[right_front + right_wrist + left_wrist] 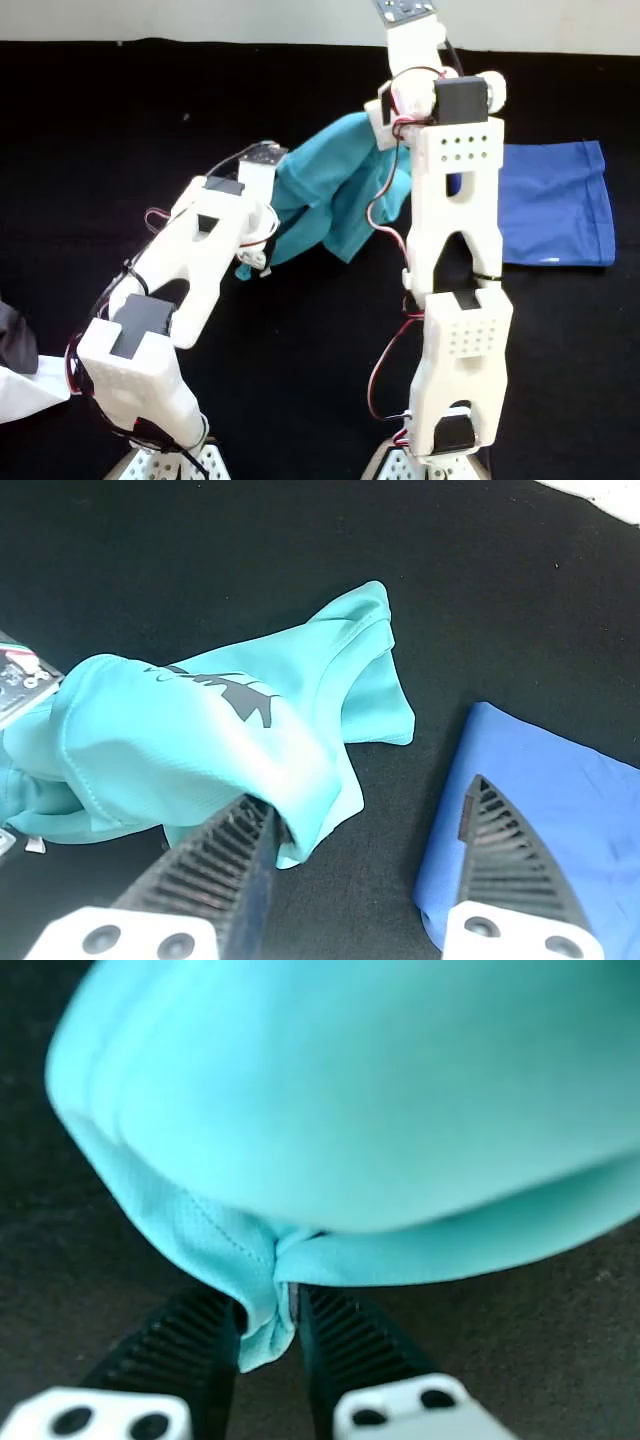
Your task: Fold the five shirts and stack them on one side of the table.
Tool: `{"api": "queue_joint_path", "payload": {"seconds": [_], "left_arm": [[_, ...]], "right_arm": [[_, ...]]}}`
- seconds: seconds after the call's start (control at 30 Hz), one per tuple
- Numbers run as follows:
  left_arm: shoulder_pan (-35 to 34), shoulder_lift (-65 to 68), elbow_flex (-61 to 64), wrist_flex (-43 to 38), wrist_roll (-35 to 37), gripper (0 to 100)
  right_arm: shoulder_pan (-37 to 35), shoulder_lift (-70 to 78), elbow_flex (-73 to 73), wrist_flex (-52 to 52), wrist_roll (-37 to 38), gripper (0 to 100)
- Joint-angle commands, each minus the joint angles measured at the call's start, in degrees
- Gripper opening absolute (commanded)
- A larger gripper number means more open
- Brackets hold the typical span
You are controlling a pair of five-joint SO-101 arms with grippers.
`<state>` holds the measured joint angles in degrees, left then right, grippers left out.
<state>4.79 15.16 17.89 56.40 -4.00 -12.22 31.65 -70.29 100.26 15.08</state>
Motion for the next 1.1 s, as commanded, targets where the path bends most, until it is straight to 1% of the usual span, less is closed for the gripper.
{"api": "queue_joint_path", "payload": {"seconds": [0.0,0.1,0.27,0.37,0.43,0.57,0.67,0.7,0.73,0.8,0.87,0.93,1.07], "left_arm": [[-0.4,-2.1,-4.2,6.0,0.1,1],[-0.6,-6.6,-7.2,14.6,0.0,1],[-3.6,-19.4,-12.4,26.3,0.0,1],[-4.7,-27.7,-15.7,31.6,0.0,1],[-4.6,-33.1,-17.9,34.1,0.0,1],[-4.5,-41.5,-20.8,36.2,0.0,1],[-4.5,-46.3,-21.1,36.8,0.0,1],[-4.5,-47.7,-21.1,36.9,0.0,1],[-4.5,-49.1,-21.1,37.1,0.0,1],[-4.5,-51.6,-21.1,37.2,0.0,1],[-4.5,-53.6,-21.1,37.2,0.0,1],[-4.6,-54.5,-20.4,37.2,0.0,1],[-4.8,-52.2,-14.2,36.7,-0.1,1]], "right_arm": [[0.8,-1.8,-2.8,0.9,0.4,25.5],[0.8,-4.0,-2.2,0.9,0.4,25.5],[0.9,-10.9,-0.2,0.7,0.7,25.5],[2.7,-13.4,-0.5,0.7,0.7,25.3],[4.2,-15.0,-0.6,0.7,0.7,22.8],[6.3,-19.8,-0.4,0.7,0.7,14.4],[6.7,-24.6,-0.6,0.7,0.7,1.5],[6.7,-26.3,-0.6,0.7,0.7,0.2],[6.7,-28.0,-0.5,0.7,0.7,1.8],[6.7,-30.4,-0.3,-0.4,1.5,1.0],[6.8,-30.9,-0.1,-2.9,5.3,0.6],[6.8,-29.4,0.4,-6.4,7.6,0.6],[5.2,-21.9,7.3,-11.8,7.6,0.6]]}}
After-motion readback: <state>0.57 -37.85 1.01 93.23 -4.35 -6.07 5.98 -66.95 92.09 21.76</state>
